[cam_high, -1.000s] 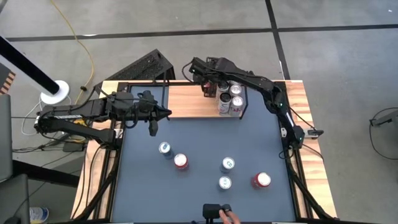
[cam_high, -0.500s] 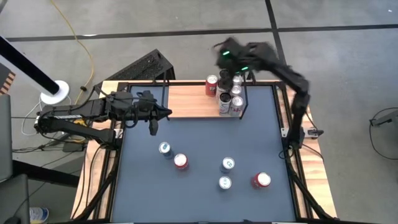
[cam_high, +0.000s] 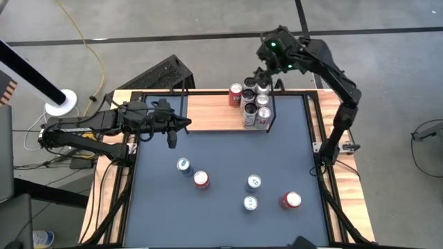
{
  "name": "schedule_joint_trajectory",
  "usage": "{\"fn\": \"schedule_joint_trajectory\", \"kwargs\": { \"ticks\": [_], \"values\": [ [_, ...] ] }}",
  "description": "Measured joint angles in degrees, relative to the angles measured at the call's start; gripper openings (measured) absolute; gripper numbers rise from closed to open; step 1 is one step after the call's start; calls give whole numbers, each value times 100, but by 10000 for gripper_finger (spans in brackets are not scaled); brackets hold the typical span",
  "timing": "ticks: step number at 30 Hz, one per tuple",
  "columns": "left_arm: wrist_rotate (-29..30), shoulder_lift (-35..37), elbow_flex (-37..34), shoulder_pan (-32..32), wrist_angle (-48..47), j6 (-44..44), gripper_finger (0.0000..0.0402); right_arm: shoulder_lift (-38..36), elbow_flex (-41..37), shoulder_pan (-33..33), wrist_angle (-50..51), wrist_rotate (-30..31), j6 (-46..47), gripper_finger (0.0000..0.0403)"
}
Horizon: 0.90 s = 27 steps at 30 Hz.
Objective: Place canned beverage on shelf
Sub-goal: Put the top red soda can on the shelf
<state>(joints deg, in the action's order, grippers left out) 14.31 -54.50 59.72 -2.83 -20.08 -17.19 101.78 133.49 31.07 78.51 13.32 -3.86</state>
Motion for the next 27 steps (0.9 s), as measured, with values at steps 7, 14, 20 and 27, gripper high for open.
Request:
{"fn": "schedule_joint_trajectory", "kwargs": {
  "ticks": [7,14,20,27],
  "values": [
    [-223,2,0,0,-44,-113,11,697,0,29,-474,-3,-359,69],
    [-352,2,0,0,-134,-337,11,1479,0,-9,-332,-387,-376,3],
    [-353,1,0,0,-146,-357,11,2150,-2,-60,-44,-422,-360,0],
    [-345,2,0,0,-148,-391,11,2315,4,-185,-181,-408,-415,0]
  ]
}}
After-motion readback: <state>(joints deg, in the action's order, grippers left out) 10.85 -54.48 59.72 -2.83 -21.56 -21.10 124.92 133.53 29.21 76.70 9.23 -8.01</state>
